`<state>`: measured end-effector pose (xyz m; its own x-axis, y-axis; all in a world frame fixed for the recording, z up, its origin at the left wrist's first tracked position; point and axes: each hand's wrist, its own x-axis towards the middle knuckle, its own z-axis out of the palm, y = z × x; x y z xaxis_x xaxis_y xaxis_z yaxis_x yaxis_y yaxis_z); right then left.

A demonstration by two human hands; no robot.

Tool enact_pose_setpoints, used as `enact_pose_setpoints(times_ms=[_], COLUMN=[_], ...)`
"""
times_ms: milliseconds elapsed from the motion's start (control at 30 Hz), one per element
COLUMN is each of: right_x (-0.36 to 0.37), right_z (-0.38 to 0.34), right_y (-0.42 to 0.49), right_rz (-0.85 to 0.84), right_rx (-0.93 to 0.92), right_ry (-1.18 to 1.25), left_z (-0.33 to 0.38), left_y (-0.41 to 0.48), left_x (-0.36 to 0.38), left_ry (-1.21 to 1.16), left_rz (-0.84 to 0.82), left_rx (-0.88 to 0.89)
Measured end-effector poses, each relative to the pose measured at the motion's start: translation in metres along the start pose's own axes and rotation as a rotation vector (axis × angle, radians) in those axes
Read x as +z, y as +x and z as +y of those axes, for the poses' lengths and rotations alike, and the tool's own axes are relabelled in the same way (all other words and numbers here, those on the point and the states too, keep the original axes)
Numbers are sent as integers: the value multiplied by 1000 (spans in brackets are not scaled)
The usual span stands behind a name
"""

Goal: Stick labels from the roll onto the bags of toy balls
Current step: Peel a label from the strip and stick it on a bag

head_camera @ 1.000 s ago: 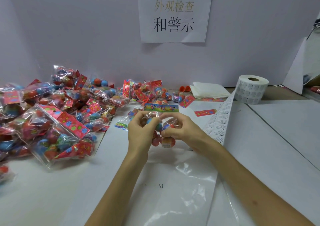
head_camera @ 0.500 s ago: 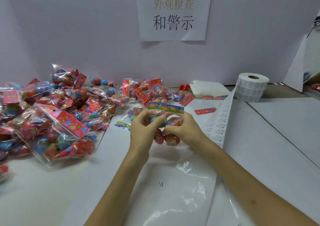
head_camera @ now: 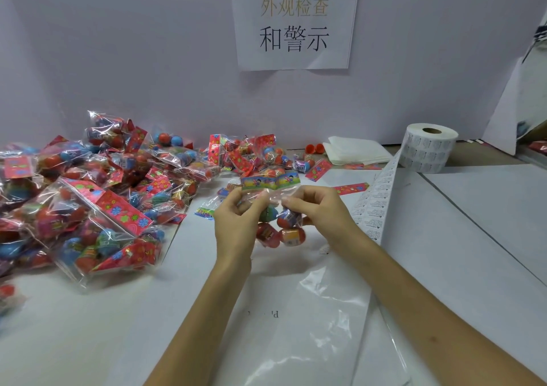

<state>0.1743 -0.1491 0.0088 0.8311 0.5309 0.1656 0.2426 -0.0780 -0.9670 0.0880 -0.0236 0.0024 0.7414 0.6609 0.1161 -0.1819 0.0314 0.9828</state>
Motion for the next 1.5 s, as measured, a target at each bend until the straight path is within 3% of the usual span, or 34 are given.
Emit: enact_pose_setpoints(times_ms=[200,333,467,567,700,833,967,1033,1100,1233,1500], right_x=[-12,-21,-45,-62,-73,-78,-62,-50,-40,-30,-30], right_z=[2,4,1,3,6,9,6,5,2,2,0], right_y=[5,11,14,15,17,18,19,18,15,8,2], right_rz=[179,226,503,607,725,749,626,474,255,-88,-255], right_rx=[-48,-94,-195,-93,17,48,225,290,309,288,192], right_ry=[-78,-247,-321,-377,-427,-191,177,333,314,192,151], left_z=[1,-2,-4,-6,-11,-7,-5,-8,-13,-13,-11], left_y=[-2,-1,4,4,2,-1,-4,-9,-11,-9,-9], left_x=[3,1,-4,-4,-3,-4,2,7,9,7,6], left_ry=[-13,29,51,119,273,291,289,401,477,514,480], left_rz=[-109,-63,6,-12,-4,48,-214,-361,-436,-375,-256], left_rx=[-128,-91,-125,-133,-47,157,150,147,164,217,297])
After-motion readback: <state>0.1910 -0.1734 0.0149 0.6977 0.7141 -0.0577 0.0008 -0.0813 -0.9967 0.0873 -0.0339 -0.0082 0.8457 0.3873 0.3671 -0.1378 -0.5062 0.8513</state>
